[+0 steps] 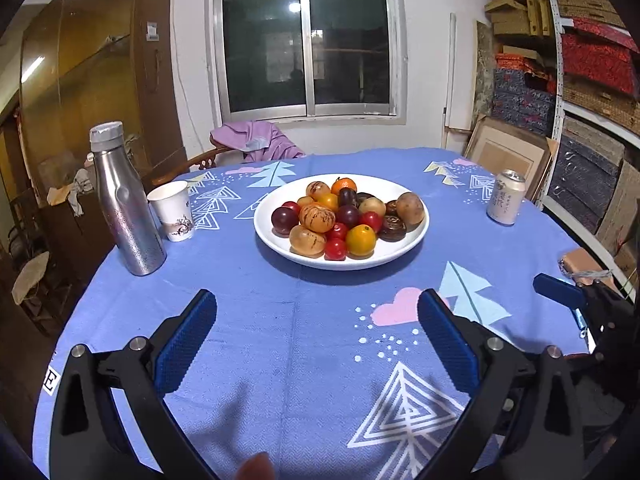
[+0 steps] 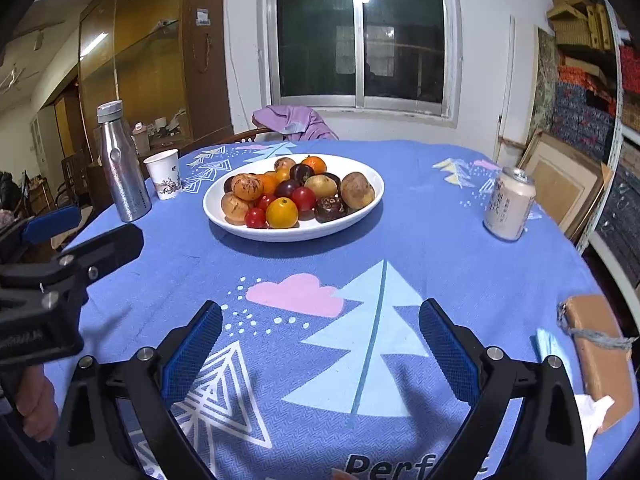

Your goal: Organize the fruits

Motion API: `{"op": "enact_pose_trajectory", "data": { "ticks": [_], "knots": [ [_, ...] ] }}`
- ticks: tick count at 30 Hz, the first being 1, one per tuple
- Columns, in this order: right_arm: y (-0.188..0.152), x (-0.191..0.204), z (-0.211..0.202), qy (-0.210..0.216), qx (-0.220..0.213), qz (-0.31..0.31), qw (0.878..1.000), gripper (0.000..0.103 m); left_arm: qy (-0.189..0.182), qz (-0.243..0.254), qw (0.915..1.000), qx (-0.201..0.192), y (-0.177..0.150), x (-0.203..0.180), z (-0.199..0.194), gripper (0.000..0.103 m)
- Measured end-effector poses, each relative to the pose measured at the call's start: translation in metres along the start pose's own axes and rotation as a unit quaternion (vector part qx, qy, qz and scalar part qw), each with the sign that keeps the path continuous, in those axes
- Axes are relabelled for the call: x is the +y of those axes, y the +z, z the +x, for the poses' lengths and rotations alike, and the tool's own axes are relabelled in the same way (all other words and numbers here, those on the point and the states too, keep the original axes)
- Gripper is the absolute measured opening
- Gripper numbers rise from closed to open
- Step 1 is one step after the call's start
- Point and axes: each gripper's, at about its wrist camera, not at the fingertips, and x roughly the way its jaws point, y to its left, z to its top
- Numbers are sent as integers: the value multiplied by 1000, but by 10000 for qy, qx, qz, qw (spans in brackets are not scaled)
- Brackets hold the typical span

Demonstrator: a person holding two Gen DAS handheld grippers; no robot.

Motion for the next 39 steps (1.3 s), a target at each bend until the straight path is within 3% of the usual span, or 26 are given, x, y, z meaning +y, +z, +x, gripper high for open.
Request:
{"op": "enact_pose_trajectory", "data": {
  "ticks": [39],
  "knots": [
    [-1, 1, 1, -16, 31, 9, 10000, 100, 96, -120, 9996, 234, -6, -3, 5, 99]
  ]
}}
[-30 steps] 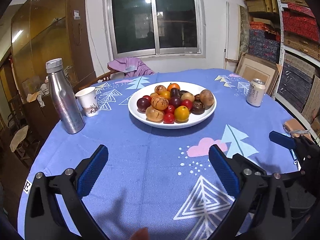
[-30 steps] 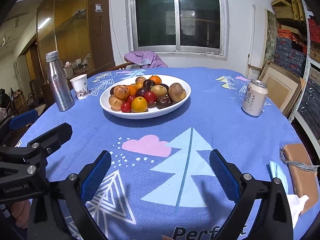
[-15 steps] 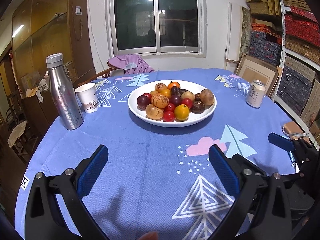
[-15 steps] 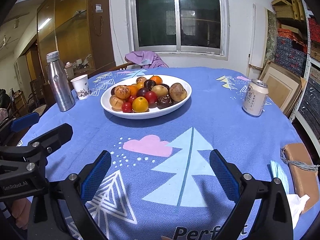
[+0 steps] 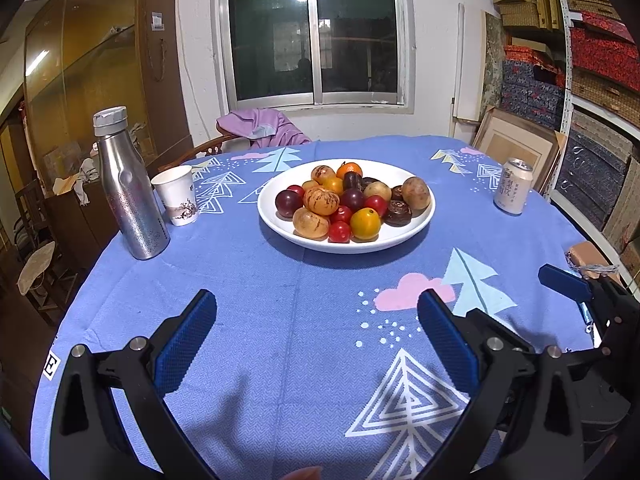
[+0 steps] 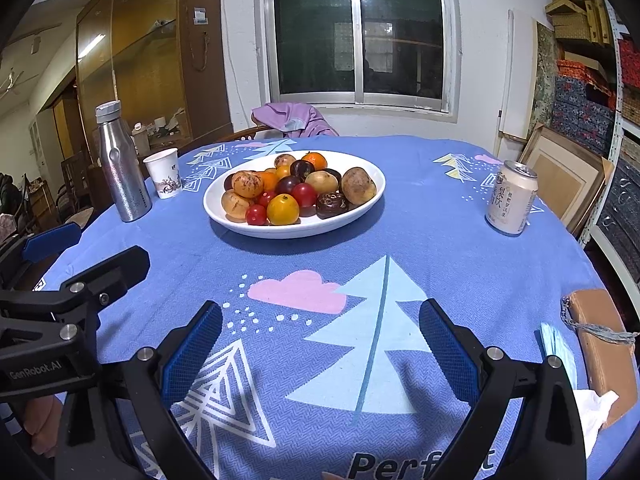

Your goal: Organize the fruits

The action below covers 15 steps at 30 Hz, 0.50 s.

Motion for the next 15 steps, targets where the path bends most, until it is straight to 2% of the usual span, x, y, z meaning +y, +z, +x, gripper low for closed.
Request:
{"op": "enact_pose_trajectory", "data": {
  "ticks": [15],
  "knots": [
    [0, 0, 0, -4, -10, -4, 10000, 100, 49, 11, 10000, -50, 0, 0, -1, 99]
  ]
}}
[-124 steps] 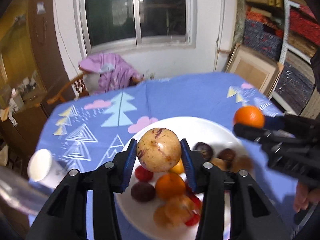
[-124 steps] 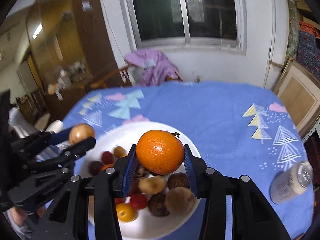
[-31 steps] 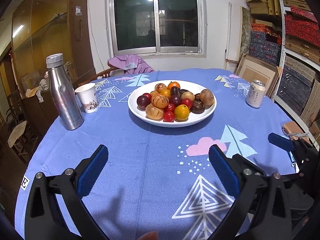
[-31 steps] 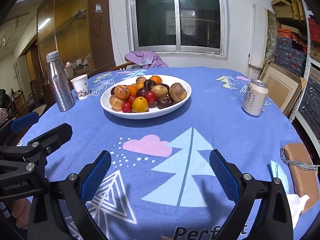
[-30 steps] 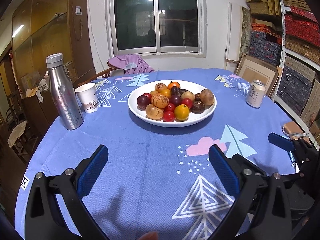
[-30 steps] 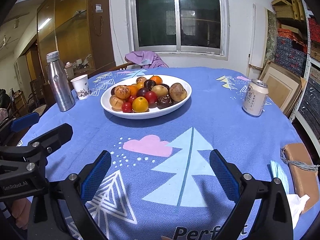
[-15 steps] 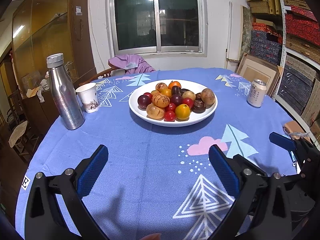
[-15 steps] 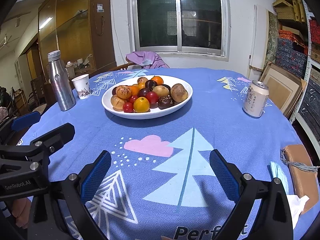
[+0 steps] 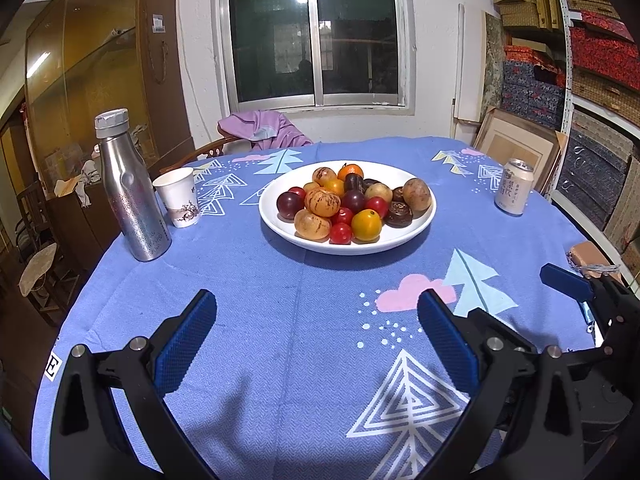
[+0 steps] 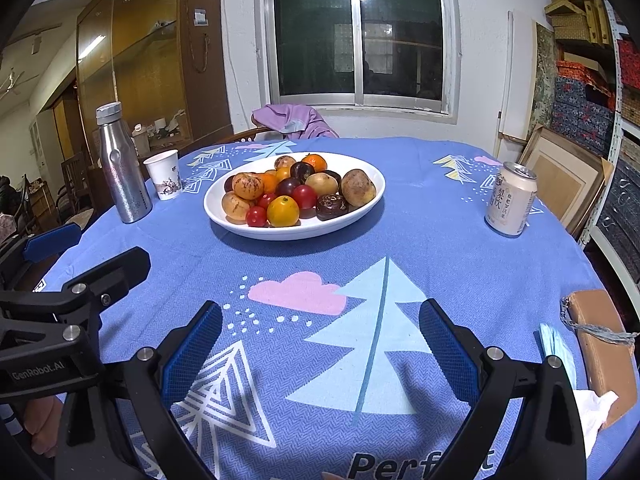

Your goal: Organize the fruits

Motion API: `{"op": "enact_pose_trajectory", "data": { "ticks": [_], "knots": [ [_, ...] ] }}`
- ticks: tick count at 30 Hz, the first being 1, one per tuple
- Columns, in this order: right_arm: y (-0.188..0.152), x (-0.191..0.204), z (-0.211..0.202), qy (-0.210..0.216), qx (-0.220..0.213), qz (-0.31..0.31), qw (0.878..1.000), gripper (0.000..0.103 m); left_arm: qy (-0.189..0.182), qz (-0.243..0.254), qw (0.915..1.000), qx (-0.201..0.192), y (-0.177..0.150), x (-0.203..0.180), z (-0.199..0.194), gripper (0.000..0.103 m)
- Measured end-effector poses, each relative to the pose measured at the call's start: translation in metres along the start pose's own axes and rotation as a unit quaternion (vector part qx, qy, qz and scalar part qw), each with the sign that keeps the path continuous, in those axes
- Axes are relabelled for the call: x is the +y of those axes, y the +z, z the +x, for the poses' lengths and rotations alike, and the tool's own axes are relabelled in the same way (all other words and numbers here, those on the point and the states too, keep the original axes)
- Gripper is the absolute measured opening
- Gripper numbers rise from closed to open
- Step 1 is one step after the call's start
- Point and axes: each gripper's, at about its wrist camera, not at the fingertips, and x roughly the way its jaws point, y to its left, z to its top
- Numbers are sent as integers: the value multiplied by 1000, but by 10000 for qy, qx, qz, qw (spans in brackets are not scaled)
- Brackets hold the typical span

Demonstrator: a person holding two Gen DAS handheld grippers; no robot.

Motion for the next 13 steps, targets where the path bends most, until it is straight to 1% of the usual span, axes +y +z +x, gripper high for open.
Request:
{"op": "enact_pose_trajectory", "data": {
  "ticks": [4, 9, 13],
  "knots": [
    [1, 0, -1, 3, -9, -6, 10000, 100, 128, -45, 9999, -12, -1, 1, 0, 99],
    [2, 0, -2, 3, -13, -9, 10000, 100, 34, -57, 10000, 20, -1, 2, 0, 99],
    [2, 0, -1, 6, -21, 4, 10000, 100, 35, -79, 10000, 33, -1, 3, 0, 99]
  ]
}}
